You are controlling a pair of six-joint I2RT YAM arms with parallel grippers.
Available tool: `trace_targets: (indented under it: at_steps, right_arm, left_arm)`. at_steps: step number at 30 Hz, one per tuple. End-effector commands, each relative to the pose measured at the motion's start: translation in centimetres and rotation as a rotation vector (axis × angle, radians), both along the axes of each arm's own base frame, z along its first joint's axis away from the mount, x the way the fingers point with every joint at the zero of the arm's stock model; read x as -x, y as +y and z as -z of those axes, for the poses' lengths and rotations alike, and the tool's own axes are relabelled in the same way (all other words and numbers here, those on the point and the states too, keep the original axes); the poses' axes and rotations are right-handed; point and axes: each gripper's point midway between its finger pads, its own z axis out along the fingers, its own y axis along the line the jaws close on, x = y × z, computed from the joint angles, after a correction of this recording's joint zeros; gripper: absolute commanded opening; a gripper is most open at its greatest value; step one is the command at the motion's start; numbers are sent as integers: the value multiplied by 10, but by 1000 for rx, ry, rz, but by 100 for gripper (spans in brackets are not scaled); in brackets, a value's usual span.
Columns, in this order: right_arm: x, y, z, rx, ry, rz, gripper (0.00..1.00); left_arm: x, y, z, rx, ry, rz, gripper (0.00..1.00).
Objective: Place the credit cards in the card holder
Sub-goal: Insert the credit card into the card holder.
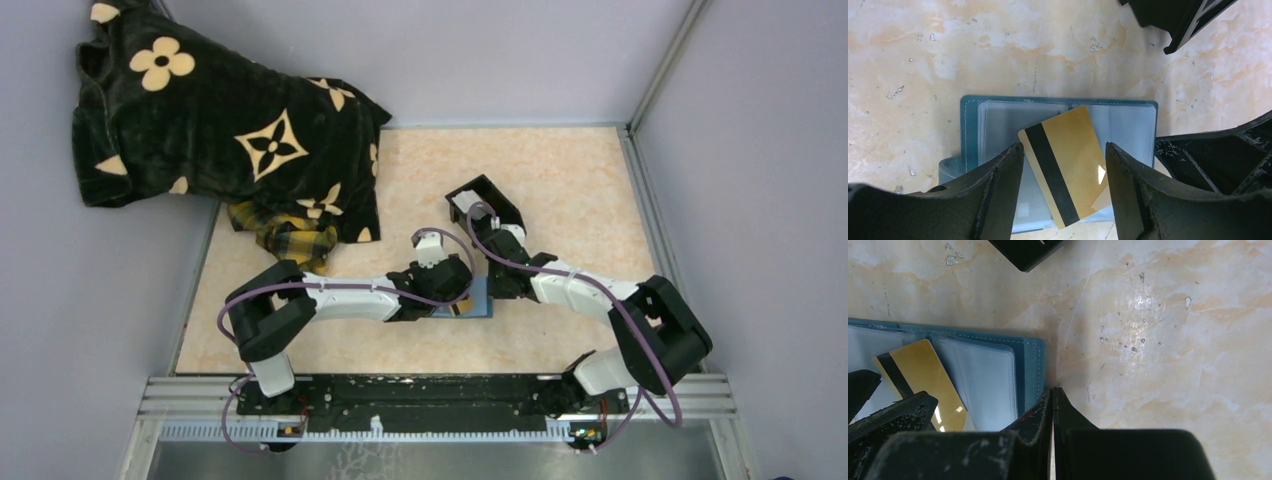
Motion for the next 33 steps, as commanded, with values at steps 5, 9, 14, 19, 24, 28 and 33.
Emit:
trace_targets:
  at_steps: [5, 9, 14, 19, 24, 28, 33]
  right_arm:
    - [-7, 0, 3, -4, -12, 0, 0]
    - [-8, 0, 3, -5, -9, -1, 0]
    - [-8, 0, 4, -4, -10, 0, 0]
    - [-8, -1, 5, -2, -8, -2, 0]
    - [-8, -1, 5, -3, -8, -1, 0]
    - [-8, 0, 4, -7, -8, -1, 0]
    - [-9, 0, 3, -8, -10, -3, 0]
  left_arm:
    - [-9, 2, 11, -8, -28, -3, 68]
    - [-9, 1, 11, 3, -35, -3, 68]
    - [-9, 0, 12, 15, -35, 0, 68]
    - [-8, -4, 13, 26, -27, 12, 68]
    - [-7, -7, 11, 46, -22, 19, 68]
    - [-7, -10, 9, 58, -25, 25, 68]
    - [-8, -13, 5, 68, -30, 30, 68]
